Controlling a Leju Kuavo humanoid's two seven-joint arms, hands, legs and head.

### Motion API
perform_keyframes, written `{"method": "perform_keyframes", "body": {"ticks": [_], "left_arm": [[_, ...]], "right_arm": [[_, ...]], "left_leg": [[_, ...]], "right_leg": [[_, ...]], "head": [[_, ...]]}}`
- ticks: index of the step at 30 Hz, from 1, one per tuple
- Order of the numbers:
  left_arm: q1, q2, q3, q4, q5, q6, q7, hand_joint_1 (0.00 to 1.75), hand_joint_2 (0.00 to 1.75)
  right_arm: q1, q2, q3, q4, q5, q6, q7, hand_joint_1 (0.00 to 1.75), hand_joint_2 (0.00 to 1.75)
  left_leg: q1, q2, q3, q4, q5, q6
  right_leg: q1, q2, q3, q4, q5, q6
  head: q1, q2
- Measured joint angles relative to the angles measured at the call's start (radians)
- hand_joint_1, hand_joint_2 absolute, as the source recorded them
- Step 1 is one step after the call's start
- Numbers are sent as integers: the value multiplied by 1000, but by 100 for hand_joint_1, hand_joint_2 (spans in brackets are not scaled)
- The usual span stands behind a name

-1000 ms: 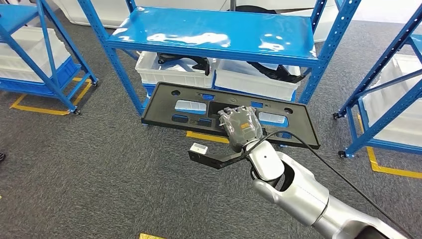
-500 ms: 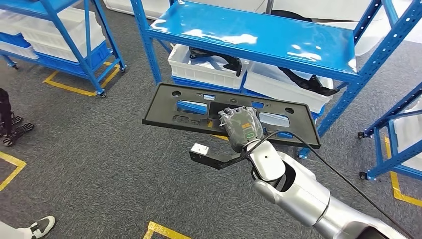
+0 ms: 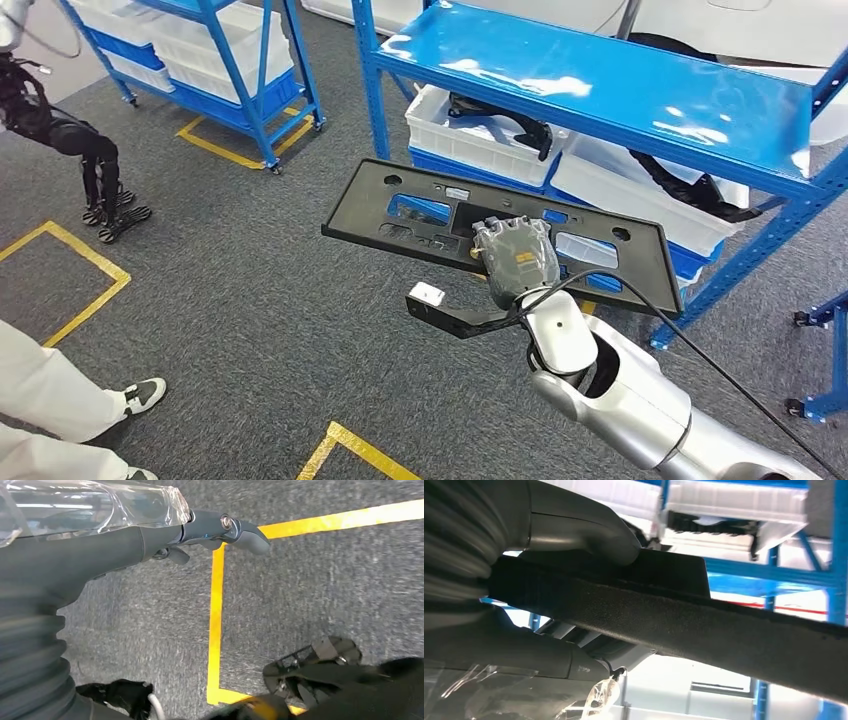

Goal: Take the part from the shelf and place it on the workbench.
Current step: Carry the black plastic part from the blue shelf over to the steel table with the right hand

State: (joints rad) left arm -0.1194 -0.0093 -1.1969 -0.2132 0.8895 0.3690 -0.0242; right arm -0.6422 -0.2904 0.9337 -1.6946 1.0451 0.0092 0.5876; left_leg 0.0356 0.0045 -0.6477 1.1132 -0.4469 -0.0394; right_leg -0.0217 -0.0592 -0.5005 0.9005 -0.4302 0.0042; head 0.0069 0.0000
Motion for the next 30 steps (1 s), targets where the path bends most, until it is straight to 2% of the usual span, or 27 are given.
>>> {"method": "perform_keyframes", "body": {"ticks": [1,2,3,4,6,7,8,10,11,12,13,14,15,17,18,19,21,22,23,24,25,26,27,28,29,30], "left_arm": [[-1,0,-2,0,-3,0,0,0,175],[-2,0,-3,0,-5,1,0,0,175],[-5,1,-3,0,-7,2,0,0,175],[-8,1,-4,0,-8,2,0,0,175],[-13,1,-5,0,-10,2,0,0,175],[-14,1,-7,0,-10,2,0,0,175],[-16,1,-8,0,-10,2,0,0,175],[-19,-1,-11,0,-11,2,0,0,175],[-21,-1,-13,0,-11,2,0,0,175],[-22,-2,-15,0,-11,2,0,0,175],[-22,-2,-17,0,-10,2,0,0,175],[-22,-2,-19,0,-10,2,0,0,175],[-22,-3,-21,0,-10,2,0,0,175],[-23,-4,-24,0,-10,2,0,0,175],[-25,-5,-26,0,-10,2,0,0,175],[-25,-6,-27,0,-10,2,0,0,175],[-23,-7,-28,0,-11,1,0,0,175],[-22,-7,-28,0,-12,1,0,0,175],[-21,-7,-28,0,-14,1,0,0,175],[-22,-8,-29,0,-16,1,1,0,175],[-24,-8,-29,0,-19,1,1,0,175],[-27,-8,-29,0,-21,1,2,0,175],[-29,-8,-29,0,-22,1,3,0,175],[-30,-8,-29,0,-23,1,3,0,175],[-30,-9,-29,0,-23,1,4,0,175],[-30,-9,-29,0,-23,1,4,0,175]], "right_arm": [[3,-6,-3,-10,0,2,2,175,175],[5,-13,-6,-20,0,4,5,175,175],[6,-19,-10,-30,1,7,7,175,175],[9,-25,-15,-39,1,10,10,175,175],[13,-32,-22,-54,2,15,13,175,175],[16,-36,-24,-60,2,16,14,175,175],[18,-41,-26,-67,2,17,15,175,175],[24,-50,-30,-77,2,19,16,175,175],[28,-55,-31,-81,2,20,16,175,175],[32,-59,-32,-83,2,20,17,175,175],[36,-62,-32,-85,2,21,17,175,175],[39,-65,-32,-86,2,22,17,175,175],[41,-67,-33,-88,2,22,18,175,175],[41,-70,-37,-93,2,22,17,175,175],[41,-71,-39,-96,3,23,17,175,175],[42,-72,-41,-98,3,24,17,175,175],[43,-72,-43,-101,5,28,16,175,175],[43,-73,-44,-103,7,29,15,175,175],[43,-73,-46,-106,8,30,15,175,175],[43,-74,-47,-108,10,31,15,175,175],[44,-76,-48,-110,10,32,15,175,175],[47,-77,-48,-111,11,32,15,175,175],[51,-79,-49,-111,11,32,15,175,175],[55,-81,-49,-111,11,33,15,175,175],[58,-81,-49,-112,11,33,15,175,175],[60,-82,-49,-114,11,33,15,175,175]], "left_leg": [[2,25,44,-81,28,-4],[1,42,78,-145,49,-1],[-1,54,96,-183,60,5],[-5,57,99,-194,61,15],[-9,34,90,-189,64,35],[-9,24,88,-189,66,44],[-9,14,88,-190,67,53],[-11,-7,86,-190,70,65],[-12,-19,86,-190,70,69],[-14,-32,85,-190,71,70],[-15,-45,85,-190,71,70],[-15,-59,86,-189,71,70],[-15,-73,87,-188,71,70],[-17,-99,84,-183,69,66],[-17,-111,80,-181,70,62],[-18,-122,75,-179,71,56],[-15,-144,65,-180,76,44],[-15,-138,59,-175,72,39],[-16,-118,46,-152,58,35],[-18,-89,24,-106,33,31],[-19,-55,-8,-39,0,28],[-19,-34,-44,39,-33,25],[-19,-25,-74,105,-56,24],[-19,-21,-90,139,-62,24],[-20,-19,-83,130,-51,26],[-22,-14,-55,77,-24,30]], "right_leg": [[-1,-9,0,5,-5,9],[1,-17,-1,11,-9,18],[3,-24,-2,15,-12,26],[6,-31,-4,18,-14,33],[2,-43,-4,20,-18,44],[-3,-31,-8,32,-30,49],[-6,-11,-21,65,-55,51],[-5,40,-80,198,-129,50],[-2,51,-118,277,-161,48],[0,55,-148,335,-177,46],[1,57,-162,357,-174,43],[1,59,-156,334,-148,40],[0,65,-131,274,-109,37],[-5,108,-67,124,-38,32],[-5,127,-48,78,-21,31],[-5,139,-41,58,-17,31],[-3,120,-43,58,-17,27],[-4,108,-44,58,-16,23],[-6,95,-43,56,-14,18],[-7,82,-43,55,-13,13],[-4,70,-43,55,-13,9],[-1,57,-43,55,-14,7],[2,45,-43,55,-15,5],[5,32,-43,55,-16,4],[7,21,-42,55,-16,3],[9,11,-42,55,-17,2]], "head": [[-1,0],[-1,0],[0,0],[1,0],[3,0],[4,0],[4,0],[5,0],[5,0],[5,0],[5,0],[5,0],[5,0],[4,0],[4,0],[4,0],[4,0],[3,0],[1,0],[0,0],[-2,0],[-3,0],[-3,0],[-3,0],[-3,0],[-3,0]]}}
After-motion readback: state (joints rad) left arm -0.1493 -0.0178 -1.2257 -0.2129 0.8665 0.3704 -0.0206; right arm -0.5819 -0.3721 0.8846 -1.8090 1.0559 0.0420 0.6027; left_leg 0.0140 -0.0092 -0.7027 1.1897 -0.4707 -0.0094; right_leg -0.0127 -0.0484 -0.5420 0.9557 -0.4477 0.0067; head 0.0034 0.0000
